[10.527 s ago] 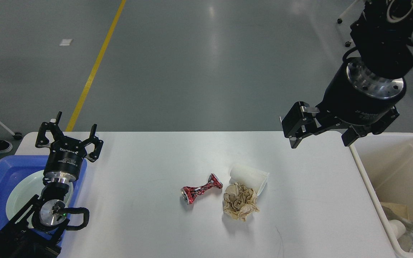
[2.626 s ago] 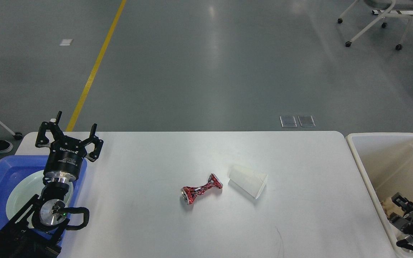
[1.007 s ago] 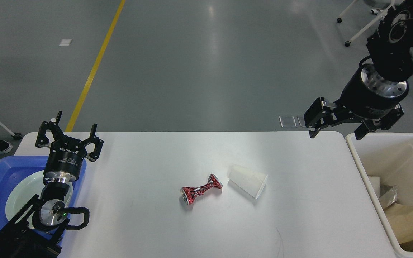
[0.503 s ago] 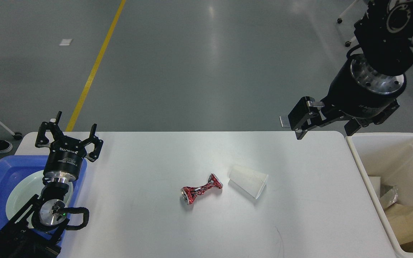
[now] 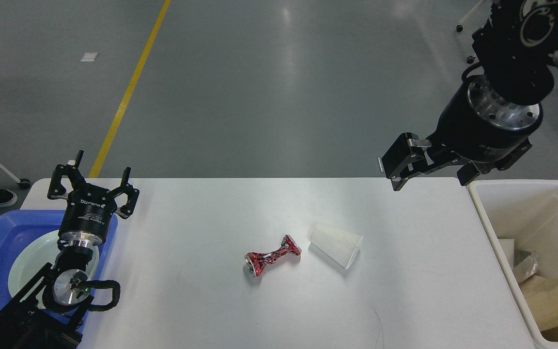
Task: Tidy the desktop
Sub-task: 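Raise the right gripper out of the bin over the table, then lower the right gripper onto the white paper cup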
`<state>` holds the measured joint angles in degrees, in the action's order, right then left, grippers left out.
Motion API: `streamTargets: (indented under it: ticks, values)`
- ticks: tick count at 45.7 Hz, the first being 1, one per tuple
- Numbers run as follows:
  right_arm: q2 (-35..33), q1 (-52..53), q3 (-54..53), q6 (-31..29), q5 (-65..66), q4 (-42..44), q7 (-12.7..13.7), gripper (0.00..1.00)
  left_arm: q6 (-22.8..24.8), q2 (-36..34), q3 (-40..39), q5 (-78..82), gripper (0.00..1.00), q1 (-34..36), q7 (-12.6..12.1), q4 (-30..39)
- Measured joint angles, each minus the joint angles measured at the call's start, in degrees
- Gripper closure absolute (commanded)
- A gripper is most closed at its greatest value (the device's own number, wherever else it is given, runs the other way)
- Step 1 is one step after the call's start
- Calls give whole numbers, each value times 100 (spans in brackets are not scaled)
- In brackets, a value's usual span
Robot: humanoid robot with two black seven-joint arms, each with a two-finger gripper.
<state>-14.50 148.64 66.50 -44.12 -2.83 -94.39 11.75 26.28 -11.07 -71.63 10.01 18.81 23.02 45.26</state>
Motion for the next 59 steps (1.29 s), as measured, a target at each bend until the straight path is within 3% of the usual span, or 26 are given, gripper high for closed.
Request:
streamTargets:
  ticks: [13,20,24,25,46,51,59]
  values:
    - [8,-189,-12,40,-176,73,-66,0,0,2,0,0,4,0,0,0]
    - [32,-503,-43,258,-1218,226,-67,0,0,5,0,0,4,0,0,0]
    - [36,-739,-15,712,-2271,256,-61,0,0,6,0,0,4,0,0,0]
    - [49,-906,4,1053,-2883,262,-45,0,0,7,0,1,4,0,0,0]
    - [249,-2596,-199,4252,-7306,269,5,5,0,8,0,3,4,0,0,0]
    - [249,-3117,-547,4648,-7628,461,12,1,0,8,0,5,4,0,0,0]
    - [160,-4281,-1034,4680,-7697,1149,17,1,0,5,0,0,4,0,0,0]
